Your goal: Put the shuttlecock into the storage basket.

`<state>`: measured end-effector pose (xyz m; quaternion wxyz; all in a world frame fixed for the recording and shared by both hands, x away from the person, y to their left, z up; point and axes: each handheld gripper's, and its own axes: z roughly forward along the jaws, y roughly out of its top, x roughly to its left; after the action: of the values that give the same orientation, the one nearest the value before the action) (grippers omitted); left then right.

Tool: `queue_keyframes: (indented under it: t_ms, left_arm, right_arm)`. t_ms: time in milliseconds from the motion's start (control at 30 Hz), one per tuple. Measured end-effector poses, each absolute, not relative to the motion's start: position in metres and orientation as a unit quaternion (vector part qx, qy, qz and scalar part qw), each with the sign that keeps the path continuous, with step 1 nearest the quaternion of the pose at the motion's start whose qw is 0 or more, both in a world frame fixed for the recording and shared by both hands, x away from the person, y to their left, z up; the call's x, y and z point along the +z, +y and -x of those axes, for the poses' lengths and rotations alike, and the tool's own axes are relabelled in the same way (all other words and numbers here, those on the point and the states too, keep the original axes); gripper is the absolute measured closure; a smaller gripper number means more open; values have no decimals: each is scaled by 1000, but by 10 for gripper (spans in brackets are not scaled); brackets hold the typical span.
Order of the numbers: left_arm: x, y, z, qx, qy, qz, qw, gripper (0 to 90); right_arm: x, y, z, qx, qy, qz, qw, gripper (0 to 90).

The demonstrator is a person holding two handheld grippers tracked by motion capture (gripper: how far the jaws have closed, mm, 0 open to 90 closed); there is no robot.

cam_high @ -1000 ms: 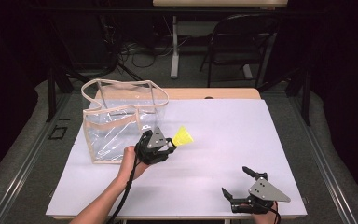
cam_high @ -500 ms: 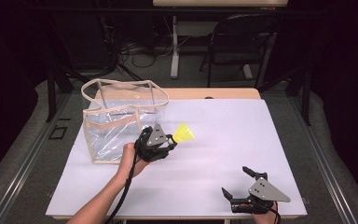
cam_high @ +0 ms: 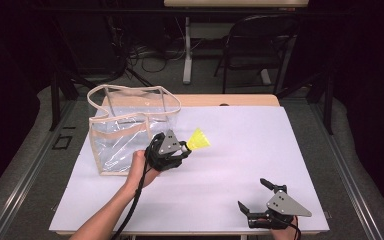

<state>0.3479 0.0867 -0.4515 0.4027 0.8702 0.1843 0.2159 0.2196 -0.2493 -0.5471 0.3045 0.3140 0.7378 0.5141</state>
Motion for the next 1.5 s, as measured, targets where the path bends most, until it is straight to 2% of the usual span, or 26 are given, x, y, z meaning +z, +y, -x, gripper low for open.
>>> queue_keyframes:
  t_ms: [1500]
  left_arm:
    - [-421,105,-360,245,198,-855,413,646]
  right_arm:
    - [-547,-249,-220,514,737,-315,304,12]
